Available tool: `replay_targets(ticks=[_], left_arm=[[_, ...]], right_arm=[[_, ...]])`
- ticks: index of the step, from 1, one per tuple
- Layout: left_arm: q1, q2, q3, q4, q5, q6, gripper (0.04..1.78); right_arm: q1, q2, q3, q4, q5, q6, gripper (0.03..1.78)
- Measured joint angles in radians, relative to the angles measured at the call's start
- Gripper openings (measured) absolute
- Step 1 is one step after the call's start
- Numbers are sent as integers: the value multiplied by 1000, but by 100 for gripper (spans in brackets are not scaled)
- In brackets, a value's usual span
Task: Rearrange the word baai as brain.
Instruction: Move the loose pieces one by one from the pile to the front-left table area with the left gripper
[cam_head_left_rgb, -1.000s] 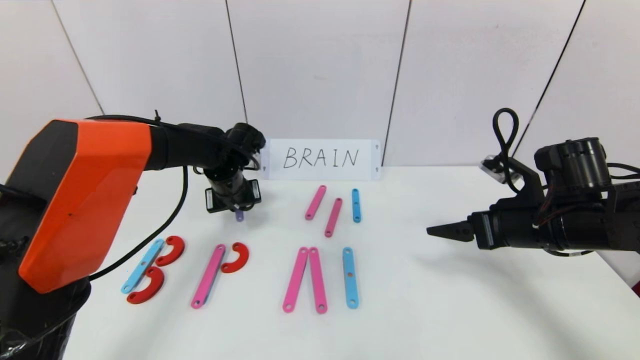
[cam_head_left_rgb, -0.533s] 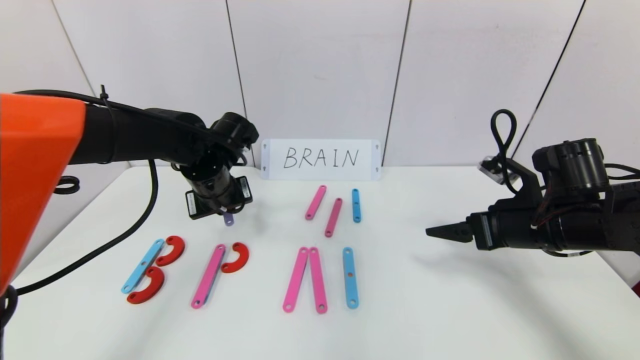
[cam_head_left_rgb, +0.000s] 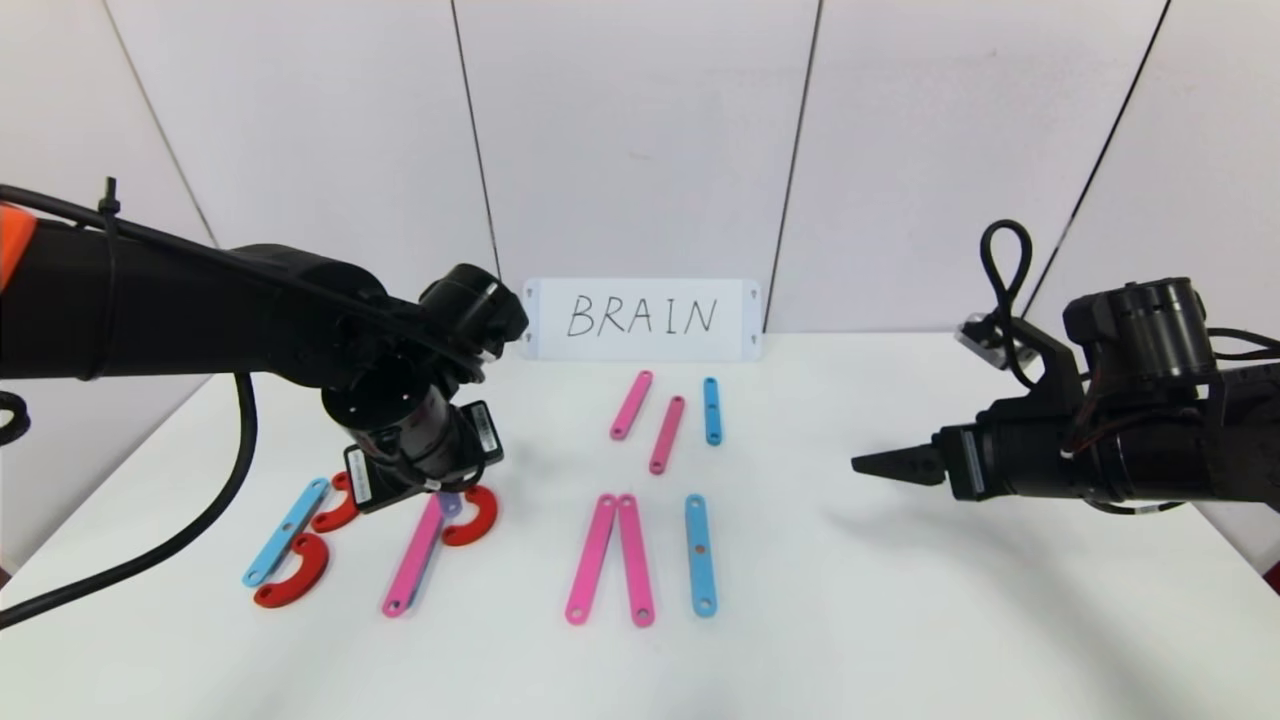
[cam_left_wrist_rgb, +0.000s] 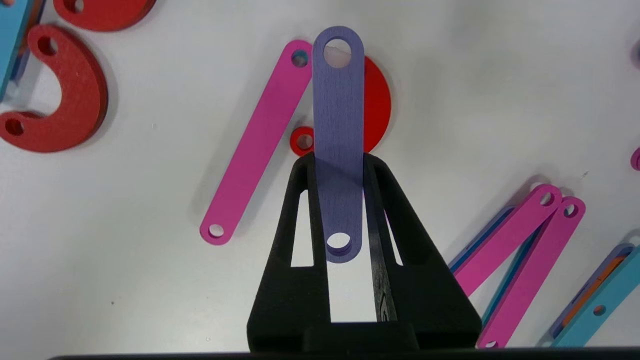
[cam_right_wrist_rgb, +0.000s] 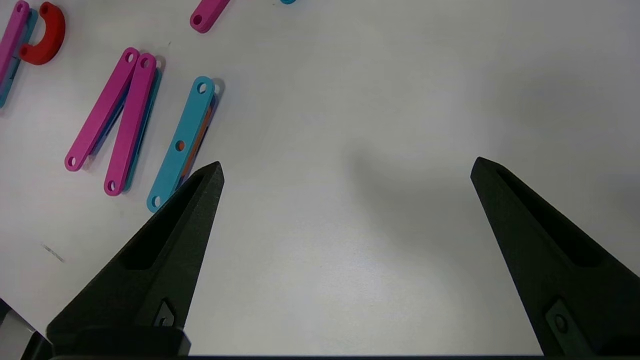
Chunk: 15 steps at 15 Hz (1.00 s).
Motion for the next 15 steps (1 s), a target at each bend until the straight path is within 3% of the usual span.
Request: replay_targets(ticks=[4, 15], left_arm=[[-38, -18, 98, -1, 3, -95, 27], [-114, -35, 211, -58, -6, -152, 27]], right_arm=[[0, 1, 0, 0, 0, 0, 173], [0, 2, 0, 0, -1, 0, 173]])
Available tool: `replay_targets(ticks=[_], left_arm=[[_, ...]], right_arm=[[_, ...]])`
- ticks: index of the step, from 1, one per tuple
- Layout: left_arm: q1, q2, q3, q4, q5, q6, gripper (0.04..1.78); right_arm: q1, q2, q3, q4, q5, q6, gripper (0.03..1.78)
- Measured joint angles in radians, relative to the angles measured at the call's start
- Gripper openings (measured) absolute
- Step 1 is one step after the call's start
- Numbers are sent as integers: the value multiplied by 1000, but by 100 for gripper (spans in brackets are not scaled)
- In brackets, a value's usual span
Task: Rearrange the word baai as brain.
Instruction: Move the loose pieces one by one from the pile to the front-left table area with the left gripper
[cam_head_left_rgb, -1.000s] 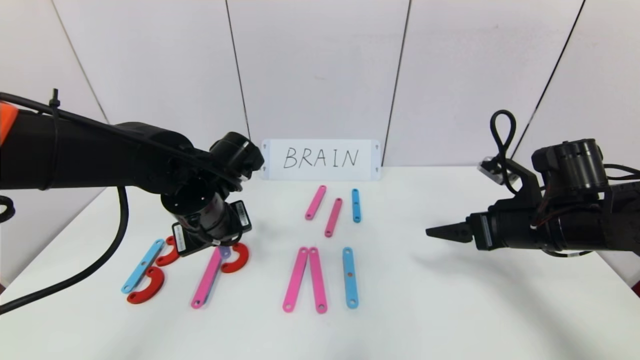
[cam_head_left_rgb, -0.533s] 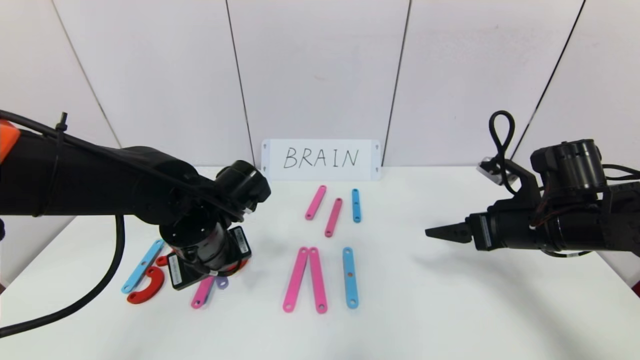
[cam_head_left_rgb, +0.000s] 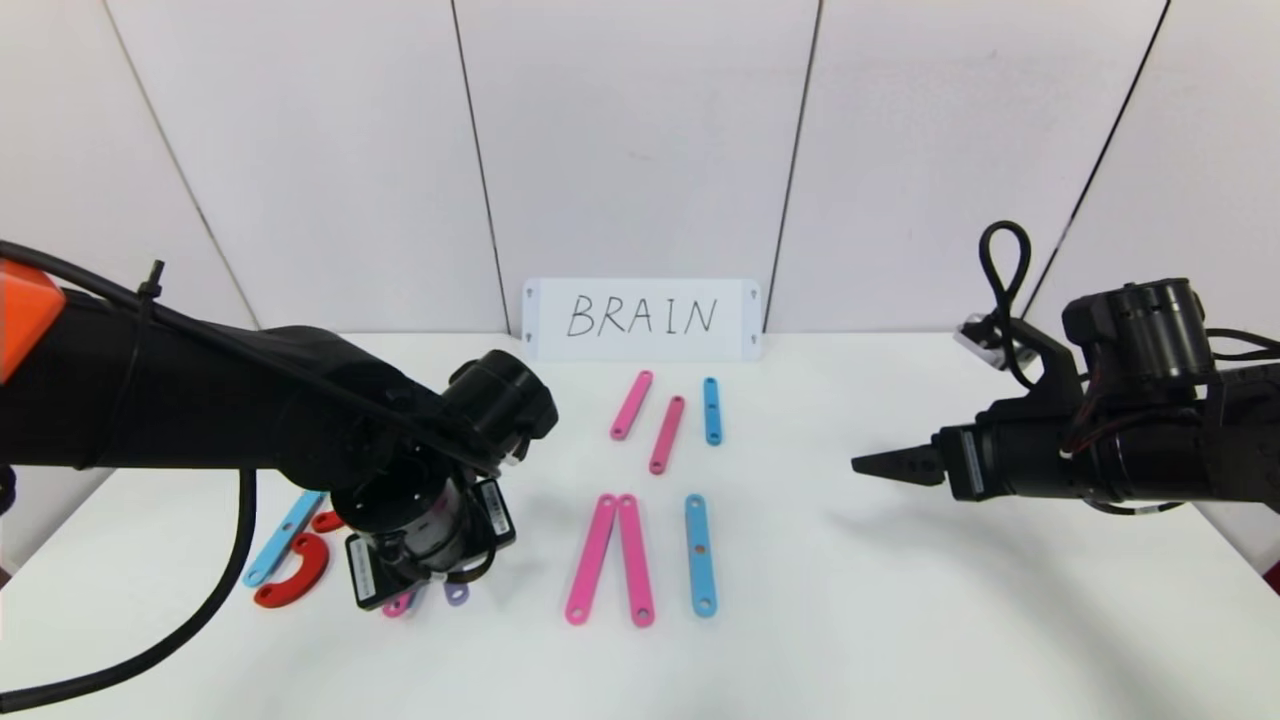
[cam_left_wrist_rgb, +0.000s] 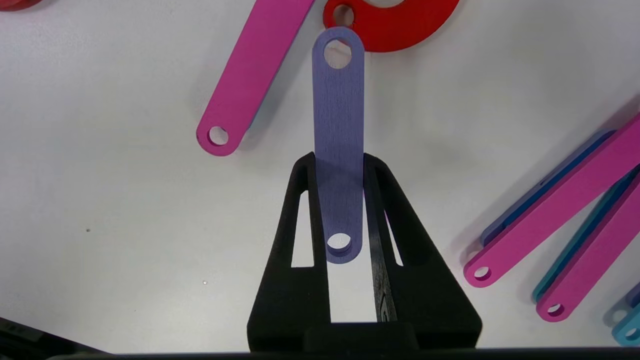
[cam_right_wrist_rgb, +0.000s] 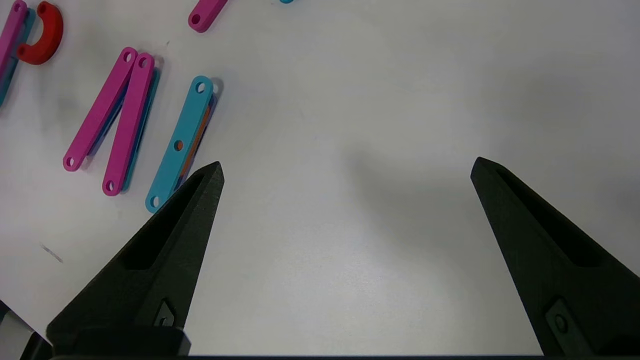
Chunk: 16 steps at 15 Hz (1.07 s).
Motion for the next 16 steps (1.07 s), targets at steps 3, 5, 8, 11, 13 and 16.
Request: replay_targets(ticks=[3, 5, 8, 11, 13, 16], left_arm=[[-22, 12, 13, -1, 4, -23, 27], [-26, 27, 18, -2, 5, -39, 27], [-27, 42, 22, -3, 8, -43, 27], [-26, 53, 23, -3, 9, -43, 27], [-24, 60, 23, -3, 10, -43, 27], [-19, 73, 23, -3, 13, -43, 27]], right_arm=[[0, 0, 0, 0, 0, 0, 173], [0, 0, 0, 0, 0, 0, 173], [0, 0, 0, 0, 0, 0, 173], [0, 0, 0, 0, 0, 0, 173], [0, 0, 0, 0, 0, 0, 173], [0, 0, 0, 0, 0, 1, 173]])
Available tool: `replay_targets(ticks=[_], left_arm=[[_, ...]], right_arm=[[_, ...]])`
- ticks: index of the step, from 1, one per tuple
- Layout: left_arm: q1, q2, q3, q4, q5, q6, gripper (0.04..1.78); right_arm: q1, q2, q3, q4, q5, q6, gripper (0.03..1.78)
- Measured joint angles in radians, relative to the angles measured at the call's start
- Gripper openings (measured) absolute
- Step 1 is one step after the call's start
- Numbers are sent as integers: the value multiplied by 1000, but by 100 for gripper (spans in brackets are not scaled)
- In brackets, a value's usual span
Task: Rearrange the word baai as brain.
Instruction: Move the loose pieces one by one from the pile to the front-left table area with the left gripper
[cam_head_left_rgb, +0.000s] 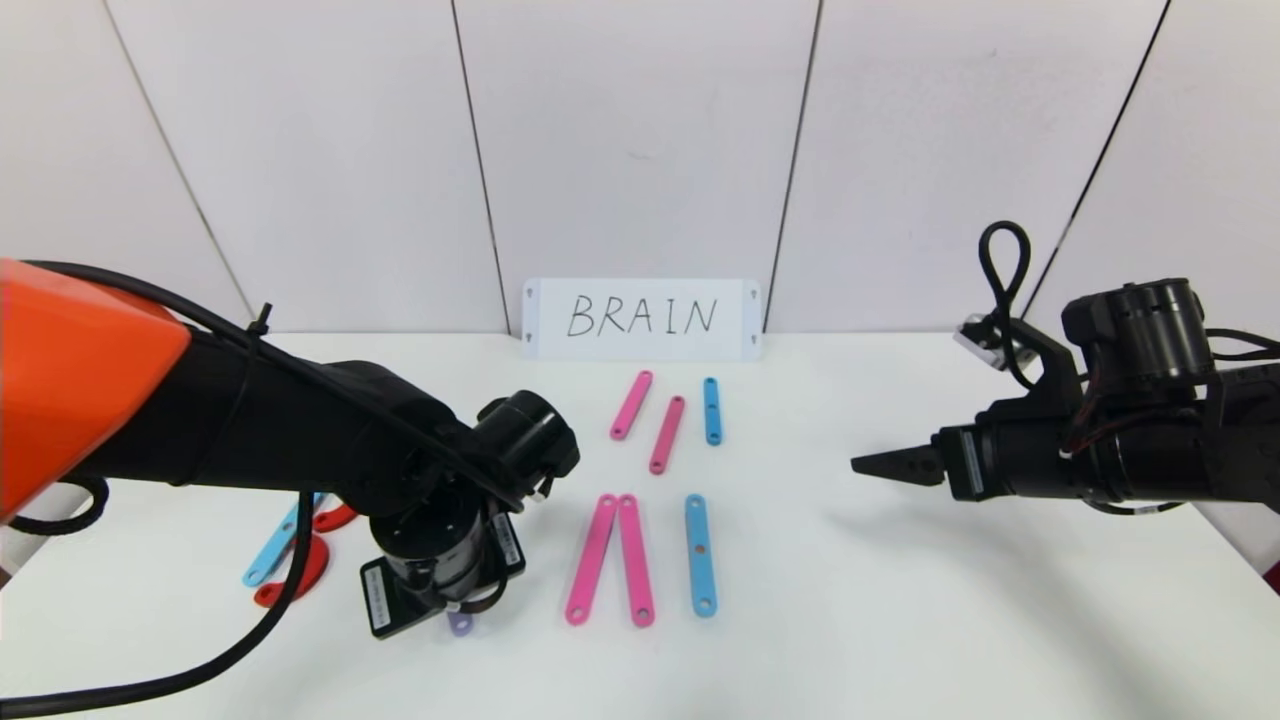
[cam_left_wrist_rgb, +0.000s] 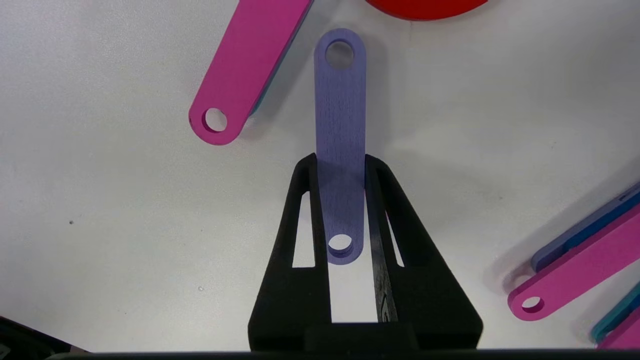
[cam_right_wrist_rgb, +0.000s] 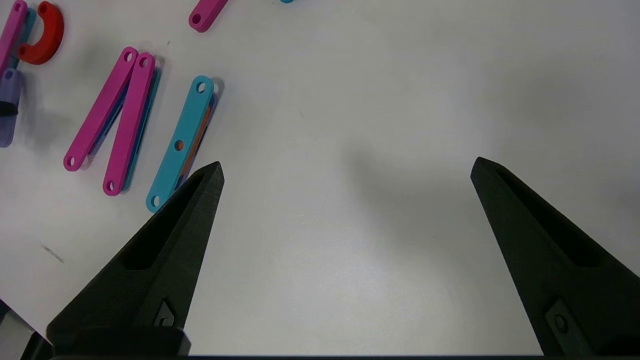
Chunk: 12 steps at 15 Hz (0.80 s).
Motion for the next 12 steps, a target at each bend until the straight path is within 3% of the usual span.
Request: replay_targets(ticks=[8, 10, 12], left_arm=[[13, 13, -1, -39, 1, 2, 32], [14, 14, -2, -47, 0, 3, 46], [14, 16, -2, -48, -1, 3, 71]], right_arm=[[0, 0, 3, 0, 0, 0, 173], [0, 0, 3, 0, 0, 0, 173], [0, 0, 3, 0, 0, 0, 173]])
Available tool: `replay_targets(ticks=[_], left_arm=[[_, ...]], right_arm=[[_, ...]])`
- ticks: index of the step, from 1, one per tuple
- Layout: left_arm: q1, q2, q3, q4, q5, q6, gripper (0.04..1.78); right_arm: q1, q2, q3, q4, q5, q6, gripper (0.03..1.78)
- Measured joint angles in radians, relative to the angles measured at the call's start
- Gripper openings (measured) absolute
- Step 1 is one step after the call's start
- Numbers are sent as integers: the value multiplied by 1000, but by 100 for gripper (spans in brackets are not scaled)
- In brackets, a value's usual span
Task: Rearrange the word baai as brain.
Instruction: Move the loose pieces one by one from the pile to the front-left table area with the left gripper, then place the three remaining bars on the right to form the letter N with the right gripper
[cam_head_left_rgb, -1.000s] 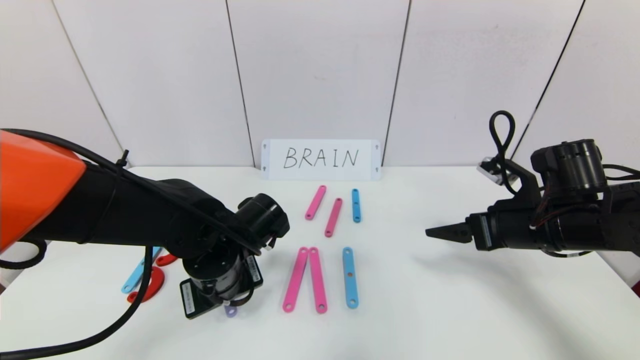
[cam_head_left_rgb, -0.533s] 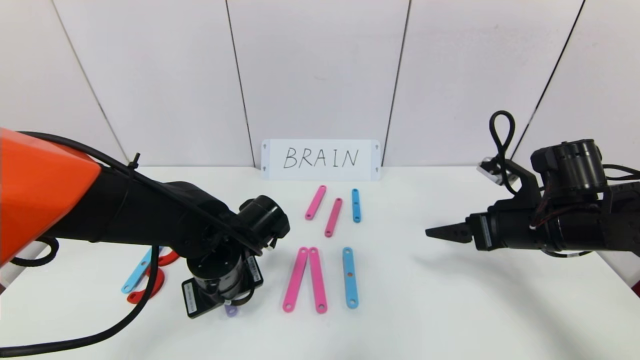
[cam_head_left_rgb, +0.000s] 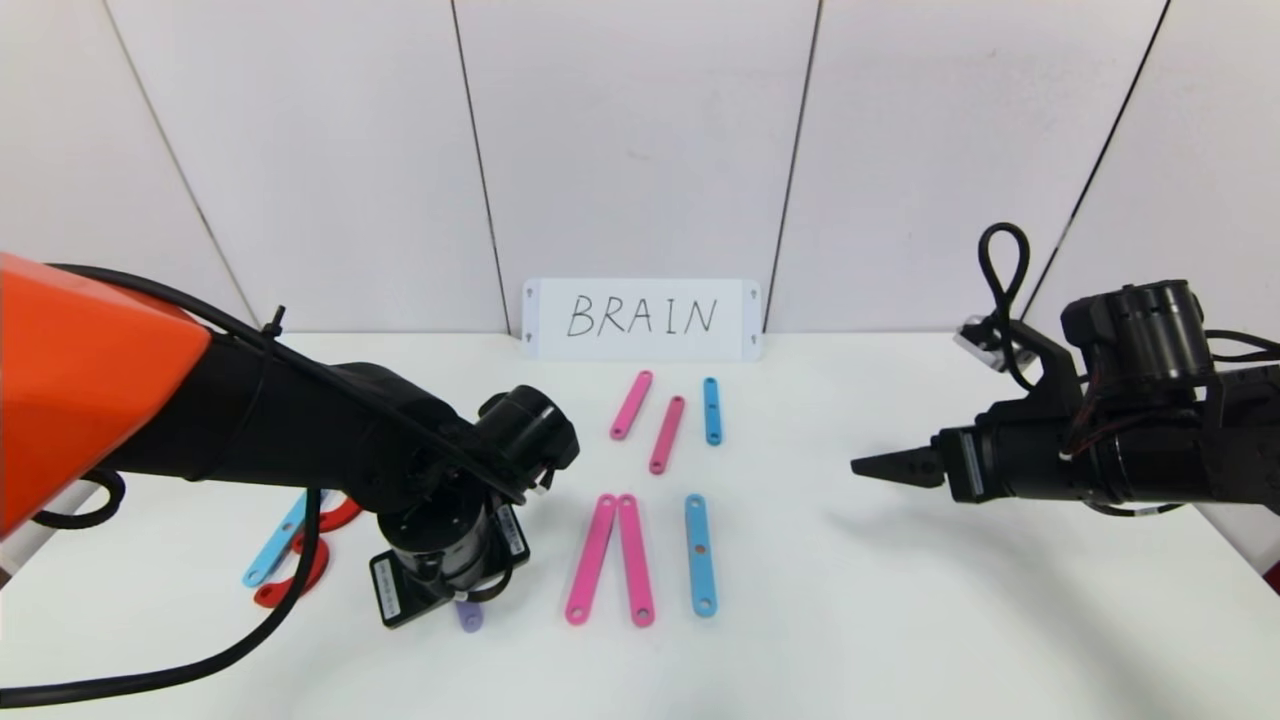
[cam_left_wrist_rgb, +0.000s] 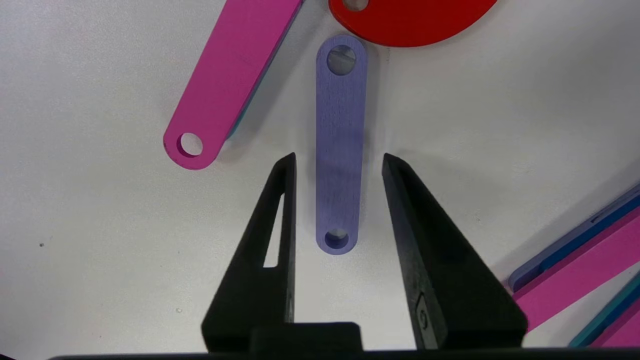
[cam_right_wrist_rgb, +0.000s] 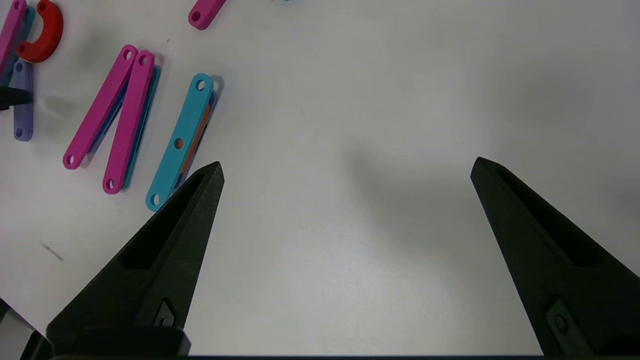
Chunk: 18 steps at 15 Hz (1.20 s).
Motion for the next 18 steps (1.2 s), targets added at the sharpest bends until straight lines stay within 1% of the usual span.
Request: replay_targets(ticks=[2, 4, 6, 7, 9, 11, 13, 14, 16, 18], left_arm=[[0, 0, 0, 0, -1, 2, 108], [-1, -3, -4, 0, -2, 3, 139], [-5, -13, -10, 0, -3, 6, 161], [-7, -18, -11, 0, -2, 8, 168], [-9, -29, -12, 0, -3, 12, 174], [-10, -47, -12, 1, -3, 19, 174], [-6, -74, -12, 3, -3, 52, 174], [3, -91, -12, 3, -4, 86, 174], [32, -135, -13, 4, -9, 182, 174], [76, -171, -32, 4, -30, 296, 174]], right_arm=[[0, 0, 0, -1, 0, 0, 173], [1, 0, 1, -2, 0, 0, 173], [1, 0, 1, -2, 0, 0, 173], [1, 0, 1, -2, 0, -1, 173], [1, 0, 2, -10, 0, 0, 173], [1, 0, 7, -32, 1, 1, 173], [1, -1, 23, -80, 7, 2, 173], [2, -2, 30, -94, 9, 4, 173], [3, -6, 31, -89, 12, 14, 173], [9, -5, 23, -95, 13, 50, 173]])
